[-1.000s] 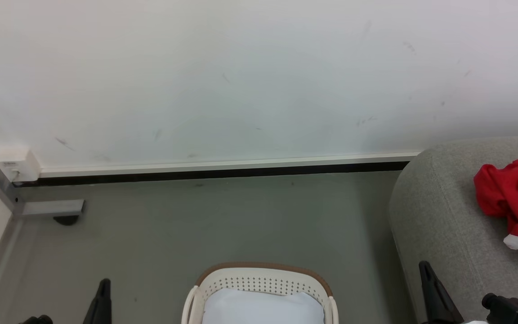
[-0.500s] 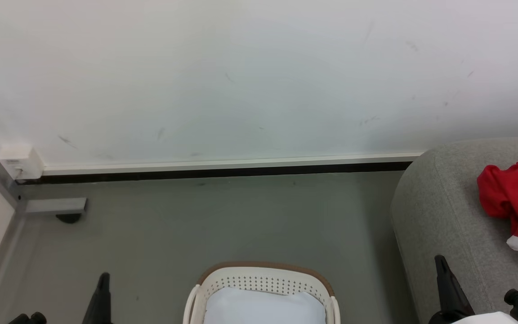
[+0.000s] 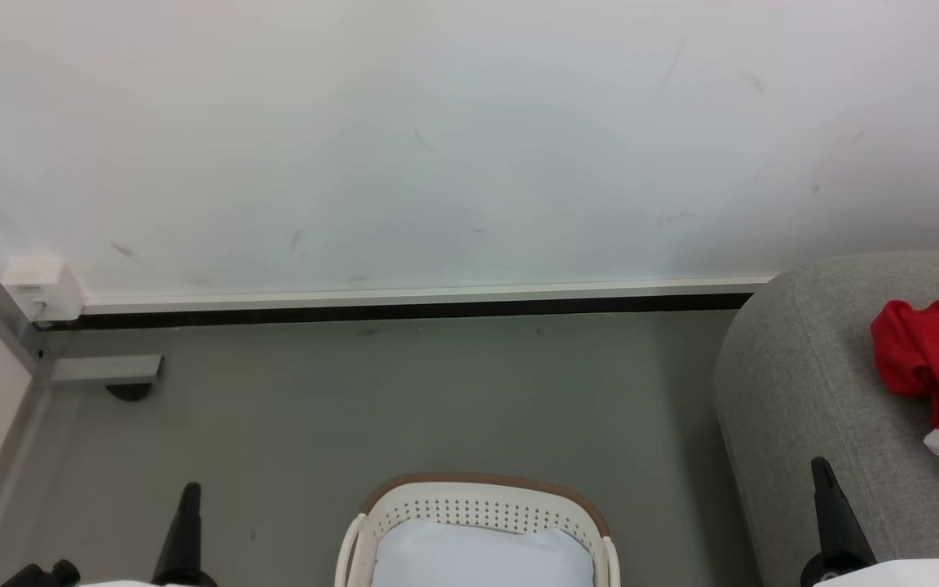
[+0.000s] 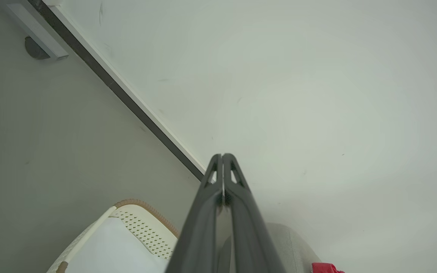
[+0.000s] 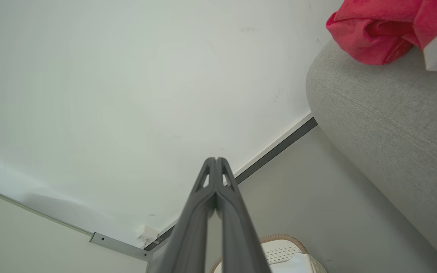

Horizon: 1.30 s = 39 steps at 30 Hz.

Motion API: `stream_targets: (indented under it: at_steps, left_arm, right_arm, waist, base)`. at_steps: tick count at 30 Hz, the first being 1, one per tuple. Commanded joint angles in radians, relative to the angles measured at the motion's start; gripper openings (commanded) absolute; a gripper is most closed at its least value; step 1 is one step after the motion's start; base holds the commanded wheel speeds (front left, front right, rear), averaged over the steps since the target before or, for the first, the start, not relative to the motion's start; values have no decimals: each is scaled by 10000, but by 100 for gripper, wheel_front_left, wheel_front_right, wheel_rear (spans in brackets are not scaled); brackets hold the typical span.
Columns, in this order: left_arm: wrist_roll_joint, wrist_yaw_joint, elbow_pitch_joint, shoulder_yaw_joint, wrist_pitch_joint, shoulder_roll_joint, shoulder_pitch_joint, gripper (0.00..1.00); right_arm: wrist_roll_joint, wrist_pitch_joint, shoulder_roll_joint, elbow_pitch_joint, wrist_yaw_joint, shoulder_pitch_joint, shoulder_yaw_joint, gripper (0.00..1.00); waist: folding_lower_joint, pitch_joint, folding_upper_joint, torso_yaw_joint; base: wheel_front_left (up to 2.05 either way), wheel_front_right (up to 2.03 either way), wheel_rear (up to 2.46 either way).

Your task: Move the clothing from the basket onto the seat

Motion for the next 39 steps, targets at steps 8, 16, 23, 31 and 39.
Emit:
stream_targets:
  at_steps: [8,16,23,31,39]
  left_arm:
    - [-986,-17,-85,145,283,-41,-320,0]
    - [-1726,-20,-76,211,515,-102,-431,0]
    - [-2336,-22,-65,263,711,-160,-512,0]
    - [-2910,-24,-59,314,880,-215,-598,0]
    - [-3519,-26,-48,375,1066,-273,-670,0]
  right_arm:
    - [1106,219,-112,-160,-10,-301,-230,0]
    - [1955,412,-146,-184,-12,-333,-384,0]
    - [2627,564,-174,-204,-13,-366,-518,0]
    - [3253,721,-199,-222,-14,-403,-645,0]
    - [3925,884,-221,-247,-16,-428,-782,0]
  waist:
    - [0,11,-1,48]
    - [0,22,-1,93]
    - [0,31,-1,132]
    - [0,41,-1,172]
    - [0,51,-1,217]
  base:
    - [0,0,0]
    - [0,0,0]
    - [0,0,0]
    - [0,0,0]
    - [0,0,0]
